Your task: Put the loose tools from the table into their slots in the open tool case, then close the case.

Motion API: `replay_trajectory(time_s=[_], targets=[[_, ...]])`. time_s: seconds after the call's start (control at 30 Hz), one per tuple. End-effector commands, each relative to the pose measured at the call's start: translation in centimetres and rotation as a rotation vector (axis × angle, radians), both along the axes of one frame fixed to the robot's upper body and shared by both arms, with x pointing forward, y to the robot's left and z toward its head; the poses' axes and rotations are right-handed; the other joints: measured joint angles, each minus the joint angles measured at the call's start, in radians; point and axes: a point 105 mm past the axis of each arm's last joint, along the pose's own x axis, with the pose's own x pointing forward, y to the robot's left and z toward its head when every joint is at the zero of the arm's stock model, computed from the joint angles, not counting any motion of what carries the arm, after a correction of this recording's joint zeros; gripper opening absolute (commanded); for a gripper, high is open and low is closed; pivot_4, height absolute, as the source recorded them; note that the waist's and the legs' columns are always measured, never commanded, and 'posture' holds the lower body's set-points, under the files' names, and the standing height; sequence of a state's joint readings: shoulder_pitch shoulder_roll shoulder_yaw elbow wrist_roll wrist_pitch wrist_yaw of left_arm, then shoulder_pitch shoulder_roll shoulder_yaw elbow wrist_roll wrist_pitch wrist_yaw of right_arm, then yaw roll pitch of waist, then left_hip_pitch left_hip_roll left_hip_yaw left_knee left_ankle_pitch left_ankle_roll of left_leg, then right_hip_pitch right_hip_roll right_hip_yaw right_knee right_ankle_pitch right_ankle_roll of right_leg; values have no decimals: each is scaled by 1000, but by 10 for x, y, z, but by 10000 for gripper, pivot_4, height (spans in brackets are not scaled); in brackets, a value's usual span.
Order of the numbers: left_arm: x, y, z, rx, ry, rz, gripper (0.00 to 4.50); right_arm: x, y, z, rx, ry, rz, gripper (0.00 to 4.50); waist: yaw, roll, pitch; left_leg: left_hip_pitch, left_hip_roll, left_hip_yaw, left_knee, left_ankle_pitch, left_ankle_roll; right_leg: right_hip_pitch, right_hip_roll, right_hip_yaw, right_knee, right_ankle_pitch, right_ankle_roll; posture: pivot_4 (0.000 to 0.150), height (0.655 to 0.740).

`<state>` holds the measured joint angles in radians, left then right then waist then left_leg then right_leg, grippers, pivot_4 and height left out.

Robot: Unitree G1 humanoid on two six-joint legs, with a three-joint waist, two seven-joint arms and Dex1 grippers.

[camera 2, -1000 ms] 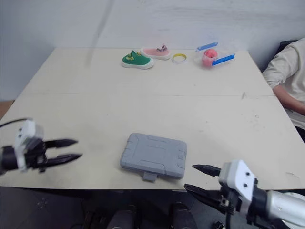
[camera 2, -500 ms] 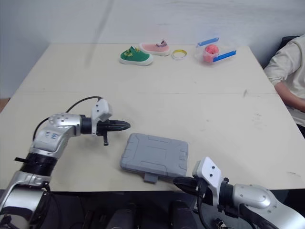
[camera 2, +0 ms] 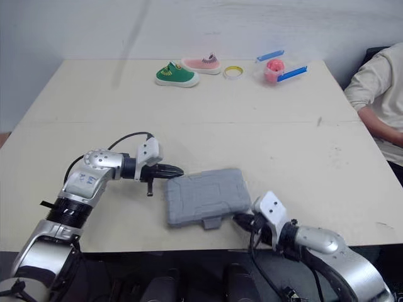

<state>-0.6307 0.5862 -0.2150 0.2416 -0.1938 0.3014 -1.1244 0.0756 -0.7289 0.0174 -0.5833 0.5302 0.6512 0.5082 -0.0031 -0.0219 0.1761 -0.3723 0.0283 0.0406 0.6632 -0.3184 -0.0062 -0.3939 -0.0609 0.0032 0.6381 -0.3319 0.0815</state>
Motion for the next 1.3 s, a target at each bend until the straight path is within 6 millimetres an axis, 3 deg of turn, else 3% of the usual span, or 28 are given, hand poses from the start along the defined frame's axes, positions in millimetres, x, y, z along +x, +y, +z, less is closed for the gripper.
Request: replay_trajectory(time_s=[0.03,0.2,0.33,0.4,0.47,0.57,0.67,0.77,1.17,1.3], targets=[[-4,-9,12,-35,-25,-23,1091,15,-12,14,-4,-84,-72,0,3,0,0,0,0,0,0,0,0,0,0,0,0,0,0,1500,7400],[-9,-19,26,-86,-21,-42,1091,17,-18,21,20,-74,-79,0,3,0,0,-2,0,0,0,0,1,0,0,-1,3,0,0,1500,7400],[-20,-27,61,-209,10,-133,1091,-12,1,25,97,22,61,0,3,0,0,-3,0,-1,0,-1,1,0,0,-1,3,0,0,1500,7400],[-34,-32,67,-204,44,-216,1091,-23,11,26,130,65,106,0,0,0,0,-2,0,-1,0,-1,1,0,0,-1,4,0,0,1500,7400],[-46,-44,58,-139,46,-306,1091,-30,20,19,131,109,132,0,-5,1,0,-2,0,-1,0,-1,1,0,0,0,4,0,0,1500,7400],[-49,-53,45,-80,41,-330,1091,-32,25,13,122,127,128,0,-2,1,0,0,0,0,0,0,1,1,0,0,3,0,0,1500,7400],[-31,-59,11,55,12,-272,1091,-23,25,1,92,143,65,0,0,1,0,1,-1,0,0,0,1,1,0,0,0,0,0,1500,7400],[-24,-59,-6,156,-41,-278,1091,-21,26,-2,82,148,45,0,2,1,0,-1,-1,0,0,0,1,0,0,0,0,0,0,1500,7400],[-25,-61,-30,282,-132,-347,1091,-5,33,-17,75,135,22,0,0,0,-9,2,-1,0,0,0,2,2,0,1,0,0,0,1500,7400],[-28,-60,-37,314,-140,-366,1091,6,42,-10,135,83,31,0,-2,-1,-13,3,-1,0,0,0,2,3,0,0,0,0,0,1500,7400]])
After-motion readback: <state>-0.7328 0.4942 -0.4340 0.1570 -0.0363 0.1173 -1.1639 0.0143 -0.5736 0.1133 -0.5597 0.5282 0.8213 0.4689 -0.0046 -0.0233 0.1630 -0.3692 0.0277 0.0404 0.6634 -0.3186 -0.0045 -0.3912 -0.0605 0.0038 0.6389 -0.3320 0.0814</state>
